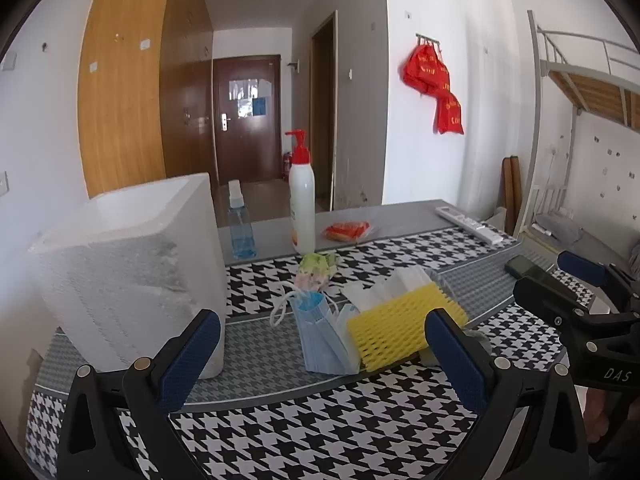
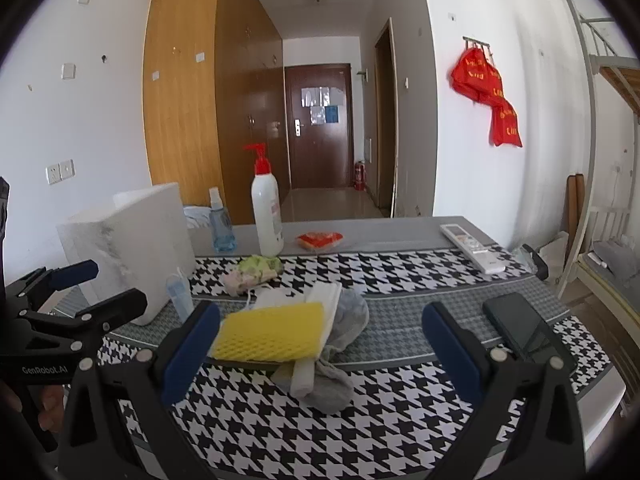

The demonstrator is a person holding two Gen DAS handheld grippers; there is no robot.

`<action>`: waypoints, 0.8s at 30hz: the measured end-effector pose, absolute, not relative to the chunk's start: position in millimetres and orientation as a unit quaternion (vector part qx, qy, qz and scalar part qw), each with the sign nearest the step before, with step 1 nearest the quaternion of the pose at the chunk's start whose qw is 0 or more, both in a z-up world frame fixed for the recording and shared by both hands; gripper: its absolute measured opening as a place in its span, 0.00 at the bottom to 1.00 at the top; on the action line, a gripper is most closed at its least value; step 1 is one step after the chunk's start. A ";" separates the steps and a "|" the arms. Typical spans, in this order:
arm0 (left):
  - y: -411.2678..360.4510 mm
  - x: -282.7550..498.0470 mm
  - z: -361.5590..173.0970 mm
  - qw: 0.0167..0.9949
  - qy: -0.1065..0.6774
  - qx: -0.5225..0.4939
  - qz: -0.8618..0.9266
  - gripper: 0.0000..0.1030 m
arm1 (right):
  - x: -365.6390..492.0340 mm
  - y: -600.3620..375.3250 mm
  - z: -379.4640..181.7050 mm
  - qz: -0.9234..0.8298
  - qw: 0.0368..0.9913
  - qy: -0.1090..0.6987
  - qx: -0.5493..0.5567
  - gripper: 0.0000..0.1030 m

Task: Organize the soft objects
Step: 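Move both tools toward the blue face mask and yellow foam net, then grasp the blue face mask with the left tool while the right tool reaches the yellow net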

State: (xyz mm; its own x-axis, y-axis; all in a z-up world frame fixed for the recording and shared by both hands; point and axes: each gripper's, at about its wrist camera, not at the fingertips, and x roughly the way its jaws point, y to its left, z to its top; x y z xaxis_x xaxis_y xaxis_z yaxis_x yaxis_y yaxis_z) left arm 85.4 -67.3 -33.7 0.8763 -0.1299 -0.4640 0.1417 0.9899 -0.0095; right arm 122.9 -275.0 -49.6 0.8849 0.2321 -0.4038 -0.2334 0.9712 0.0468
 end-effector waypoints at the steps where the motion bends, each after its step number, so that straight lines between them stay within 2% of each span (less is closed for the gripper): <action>1: -67.7 87.5 -35.4 0.968 0.242 0.011 -0.071 0.99 | 124.6 -275.3 -51.0 0.120 0.970 0.211 0.000 0.99; 14: -70.0 115.8 -55.8 0.955 0.291 0.008 -0.061 0.99 | 143.4 -280.0 -64.4 0.125 0.962 0.241 0.010 0.99; 17: -70.0 122.8 -60.4 0.952 0.300 0.007 -0.059 0.94 | 147.9 -279.7 -66.4 0.126 0.961 0.247 0.008 0.99; 24: -73.0 133.8 -67.8 0.945 0.320 0.005 -0.062 0.90 | 157.0 -272.6 -71.6 0.149 0.953 0.262 0.008 0.99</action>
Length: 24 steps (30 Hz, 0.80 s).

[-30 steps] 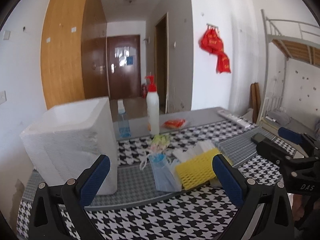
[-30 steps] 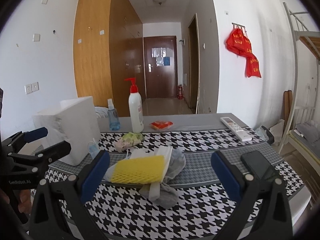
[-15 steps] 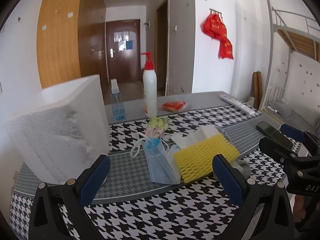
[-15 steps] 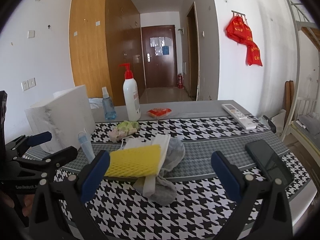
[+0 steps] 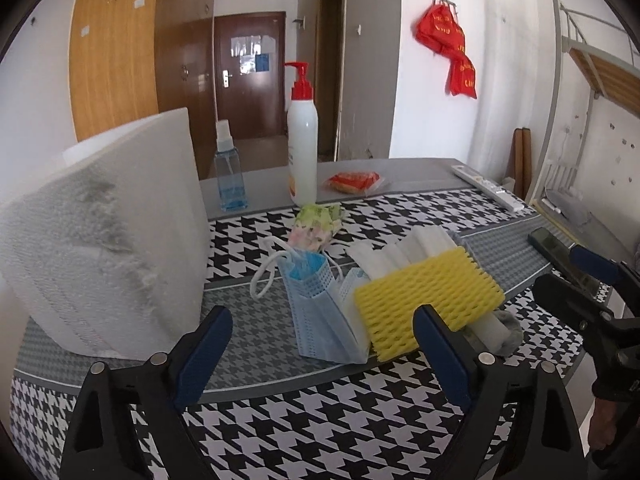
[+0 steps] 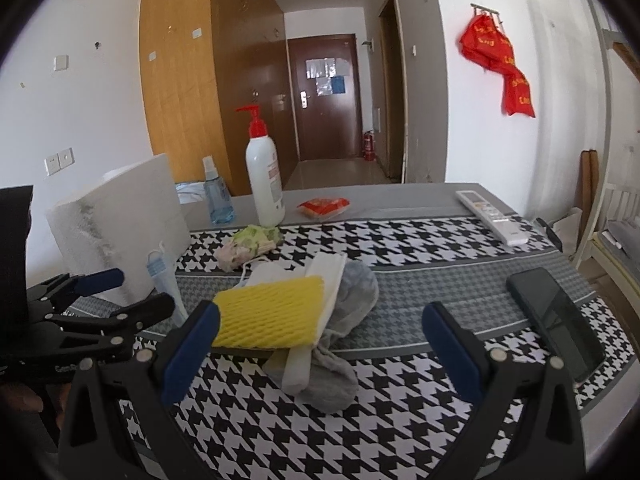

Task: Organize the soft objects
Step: 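Grasp the blue face mask with the left tool while the right tool reaches the yellow net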

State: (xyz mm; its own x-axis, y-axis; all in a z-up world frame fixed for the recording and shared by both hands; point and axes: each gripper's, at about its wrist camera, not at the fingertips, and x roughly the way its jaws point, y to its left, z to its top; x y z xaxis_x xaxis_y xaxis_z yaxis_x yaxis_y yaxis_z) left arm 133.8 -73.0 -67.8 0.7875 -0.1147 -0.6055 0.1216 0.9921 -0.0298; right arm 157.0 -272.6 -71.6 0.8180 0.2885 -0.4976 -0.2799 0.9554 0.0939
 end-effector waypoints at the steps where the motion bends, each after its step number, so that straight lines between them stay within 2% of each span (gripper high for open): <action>1: -73.2 135.2 -68.8 0.945 0.323 0.005 -0.061 0.90 | 158.2 -272.3 -72.5 0.152 0.952 0.264 0.010 0.99; 7: -72.4 148.0 -76.1 0.936 0.346 0.003 -0.059 0.85 | 166.1 -270.1 -75.5 0.159 0.948 0.274 0.012 0.99; 11: -69.0 156.5 -81.5 0.930 0.363 -0.003 -0.057 0.72 | 169.4 -269.5 -76.6 0.165 0.947 0.277 0.014 0.99; 24: -67.7 167.2 -94.0 0.922 0.382 -0.002 -0.071 0.39 | 181.6 -256.4 -83.4 0.189 0.936 0.298 0.007 0.99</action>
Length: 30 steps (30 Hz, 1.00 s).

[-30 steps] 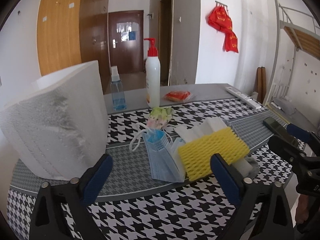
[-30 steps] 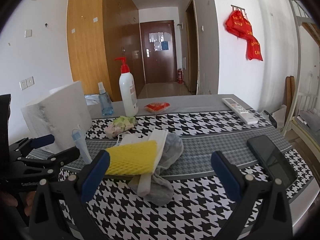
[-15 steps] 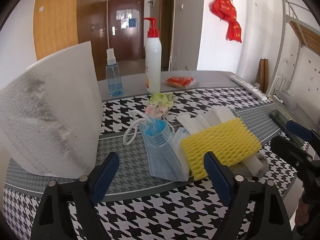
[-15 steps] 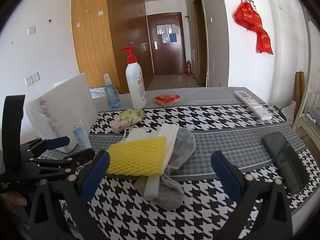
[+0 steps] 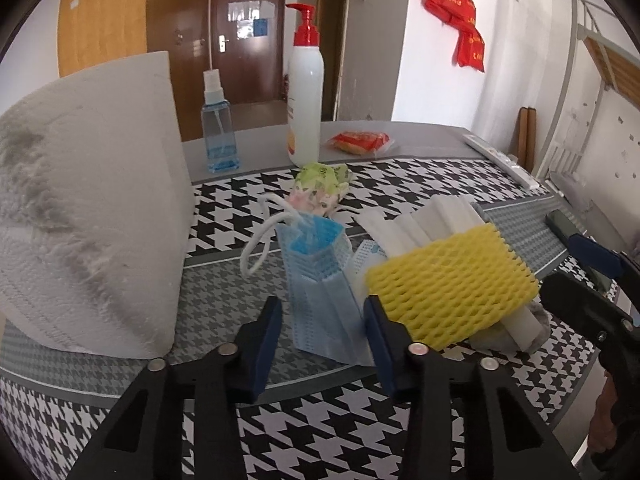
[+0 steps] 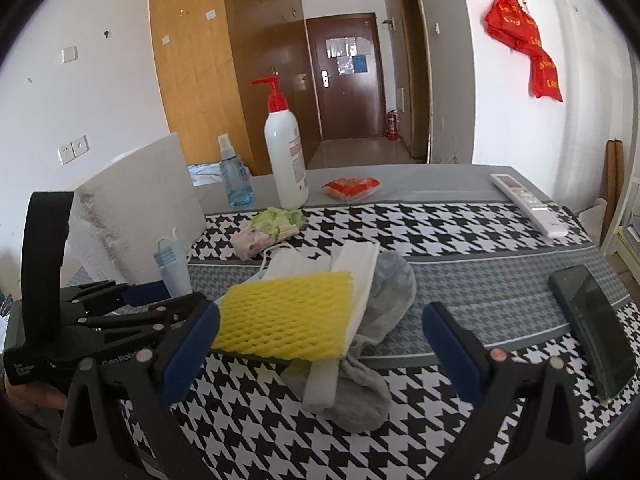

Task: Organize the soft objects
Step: 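Grasp the blue face mask with the left tool while the right tool reaches the yellow net, then close the right tool on the yellow foam net while the left tool lifts the mask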

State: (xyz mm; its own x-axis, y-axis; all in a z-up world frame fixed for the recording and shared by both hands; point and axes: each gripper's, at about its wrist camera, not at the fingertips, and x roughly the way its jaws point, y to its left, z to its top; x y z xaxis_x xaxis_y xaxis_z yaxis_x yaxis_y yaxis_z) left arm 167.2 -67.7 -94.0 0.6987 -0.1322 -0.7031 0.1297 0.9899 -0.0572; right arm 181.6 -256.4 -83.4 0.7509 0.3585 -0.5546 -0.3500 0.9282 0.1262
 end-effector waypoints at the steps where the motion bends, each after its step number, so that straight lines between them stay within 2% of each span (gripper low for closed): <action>1: -68.0 167.9 -94.3 0.922 0.381 -0.001 -0.072 0.37 | 183.0 -254.7 -84.4 0.192 0.934 0.301 0.007 0.99; 3: -68.3 169.2 -94.5 0.922 0.380 0.002 -0.075 0.33 | 184.7 -252.9 -86.0 0.198 0.931 0.306 0.009 0.99; 10: -64.7 174.6 -96.2 0.921 0.381 0.000 -0.082 0.17 | 192.9 -242.9 -95.4 0.213 0.918 0.335 0.001 0.87; 14: -66.9 174.8 -96.5 0.920 0.381 0.000 -0.095 0.15 | 197.1 -242.9 -102.2 0.213 0.911 0.353 0.005 0.85; 17: -68.2 174.5 -98.2 0.919 0.381 0.000 -0.098 0.15 | 199.2 -244.3 -105.3 0.218 0.906 0.363 0.012 0.77; 23: -70.1 176.1 -100.4 0.918 0.383 0.003 -0.104 0.15 | 199.0 -247.1 -104.8 0.207 0.906 0.368 0.014 0.54; 25: -70.3 175.6 -100.0 0.918 0.382 0.003 -0.103 0.15 | 196.0 -248.2 -102.7 0.202 0.908 0.367 0.010 0.39; 26: -70.7 175.4 -100.0 0.918 0.382 0.004 -0.104 0.15 | 194.7 -247.9 -102.0 0.200 0.909 0.366 0.007 0.37; 28: -71.8 174.7 -100.5 0.919 0.381 0.006 -0.104 0.15 | 192.3 -248.7 -99.8 0.199 0.910 0.365 0.008 0.23; 30: -72.7 174.4 -101.0 0.919 0.381 0.008 -0.104 0.15 | 188.9 -249.9 -96.6 0.199 0.911 0.362 0.009 0.17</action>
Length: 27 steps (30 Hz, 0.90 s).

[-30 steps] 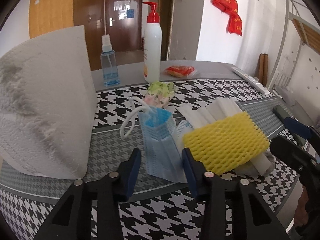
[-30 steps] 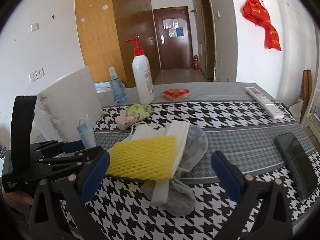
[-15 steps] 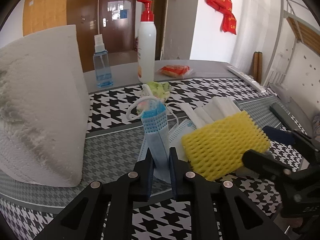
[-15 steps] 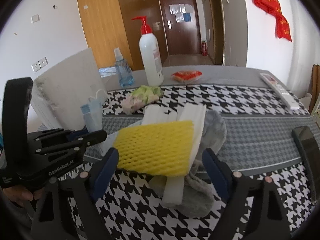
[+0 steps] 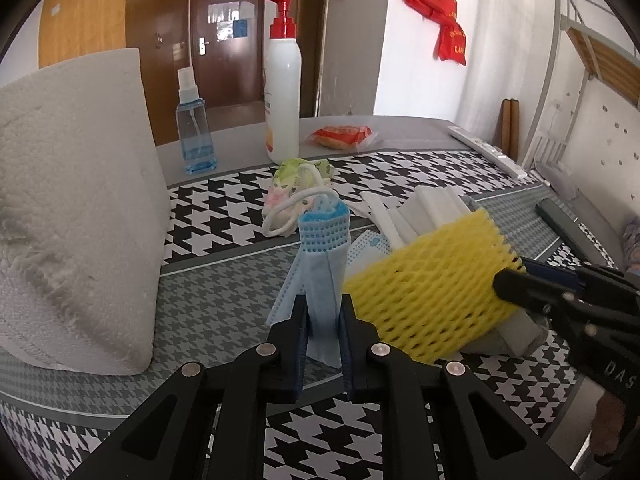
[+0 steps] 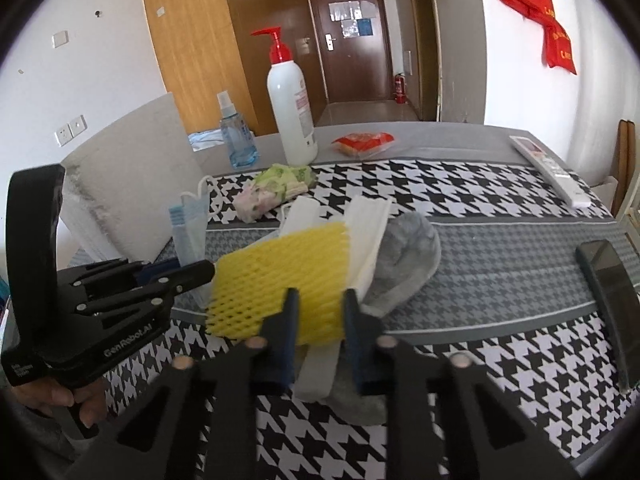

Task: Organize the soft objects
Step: 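Close the right tool on the yellow foam net while the left tool lifts the mask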

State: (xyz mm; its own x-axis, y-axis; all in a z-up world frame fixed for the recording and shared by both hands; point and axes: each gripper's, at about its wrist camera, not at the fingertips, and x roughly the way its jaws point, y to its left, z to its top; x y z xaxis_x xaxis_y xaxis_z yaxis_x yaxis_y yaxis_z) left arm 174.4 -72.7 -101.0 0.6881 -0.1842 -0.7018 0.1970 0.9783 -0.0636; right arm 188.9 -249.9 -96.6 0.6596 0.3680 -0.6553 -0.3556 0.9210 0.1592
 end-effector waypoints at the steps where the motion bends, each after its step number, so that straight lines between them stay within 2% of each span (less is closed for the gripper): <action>1: -73.0 174.4 -101.2 0.919 0.381 0.009 -0.104 0.15 | 187.6 -250.5 -95.1 0.203 0.911 0.359 0.013 0.15; 12: -71.7 172.0 -101.0 0.920 0.377 0.005 -0.109 0.14 | 187.7 -247.3 -94.7 0.242 0.896 0.369 0.055 0.16; 14: -72.1 171.2 -101.0 0.920 0.376 0.007 -0.108 0.14 | 190.5 -244.0 -98.1 0.237 0.894 0.376 0.051 0.18; 16: -72.2 170.3 -100.0 0.921 0.374 0.008 -0.109 0.14 | 192.4 -241.6 -101.3 0.240 0.891 0.381 0.053 0.29; 20: -72.0 168.0 -97.8 0.923 0.368 0.009 -0.110 0.14 | 192.4 -236.4 -103.6 0.243 0.890 0.384 0.045 0.29; 21: -72.0 167.2 -97.5 0.924 0.367 0.009 -0.109 0.14 | 191.3 -235.3 -103.2 0.246 0.891 0.380 0.042 0.27; 22: -71.8 166.6 -97.0 0.924 0.365 0.010 -0.109 0.13 | 191.2 -235.3 -102.5 0.248 0.890 0.380 0.041 0.11; 27: -68.5 160.5 -90.4 0.930 0.350 0.010 -0.112 0.07 | 183.1 -237.8 -93.5 0.254 0.897 0.359 0.042 0.10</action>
